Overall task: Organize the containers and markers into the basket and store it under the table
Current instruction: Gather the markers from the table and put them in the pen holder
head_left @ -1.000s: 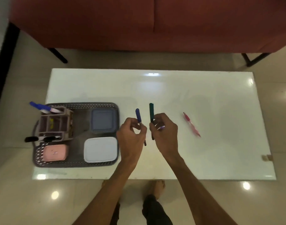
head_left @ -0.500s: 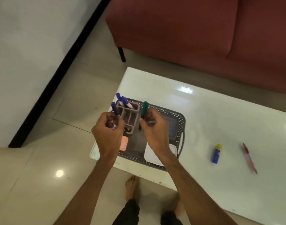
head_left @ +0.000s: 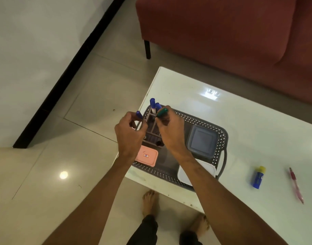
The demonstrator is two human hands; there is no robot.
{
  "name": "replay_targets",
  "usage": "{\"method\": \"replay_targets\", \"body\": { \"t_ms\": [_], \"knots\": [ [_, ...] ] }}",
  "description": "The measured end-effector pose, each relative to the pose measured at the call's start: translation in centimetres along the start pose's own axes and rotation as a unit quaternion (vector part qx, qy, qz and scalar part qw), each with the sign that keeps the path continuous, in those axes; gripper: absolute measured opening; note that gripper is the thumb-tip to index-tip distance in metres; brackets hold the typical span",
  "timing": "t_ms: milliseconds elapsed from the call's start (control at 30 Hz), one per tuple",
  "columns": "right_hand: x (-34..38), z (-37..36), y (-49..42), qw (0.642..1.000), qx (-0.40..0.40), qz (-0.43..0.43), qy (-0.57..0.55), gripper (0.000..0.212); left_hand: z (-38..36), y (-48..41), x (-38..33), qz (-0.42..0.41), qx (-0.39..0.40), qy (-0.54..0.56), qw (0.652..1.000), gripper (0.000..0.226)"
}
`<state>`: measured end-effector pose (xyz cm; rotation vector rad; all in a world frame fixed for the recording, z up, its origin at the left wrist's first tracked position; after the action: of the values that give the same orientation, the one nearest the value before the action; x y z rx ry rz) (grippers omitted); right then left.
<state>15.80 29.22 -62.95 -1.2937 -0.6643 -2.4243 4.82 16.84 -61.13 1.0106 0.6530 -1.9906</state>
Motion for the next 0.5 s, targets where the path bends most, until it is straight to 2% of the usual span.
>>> {"method": "replay_targets", "body": {
  "t_ms": [167, 500],
  "knots": [
    [-0.9, -2.3, -0.7, 0.995, 0.035, 0.017, 0.089, 0.027, -2.0, -0.2, 2.5, 0.028, 0.052, -0.051, 0.997, 0.02],
    [-1.1, -4.4, -2.1, 0.978, 0.063, 0.048, 0.194, 0.041, -4.0, 0.0, 3.4, 0.05, 0.073, -0.162, 0.983, 0.02]
  ]
}}
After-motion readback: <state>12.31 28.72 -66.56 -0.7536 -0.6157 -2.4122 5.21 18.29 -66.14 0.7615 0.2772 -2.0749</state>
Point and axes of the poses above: each hand's wrist, its own y-axis away from the middle knuckle, its own z-axis out of the back of the hand, x = y × z, the point moved 8 cm from there along -y, towards the middle knuckle, and after that the axes turned 7 degrees about -z, right-handed, at the moved point
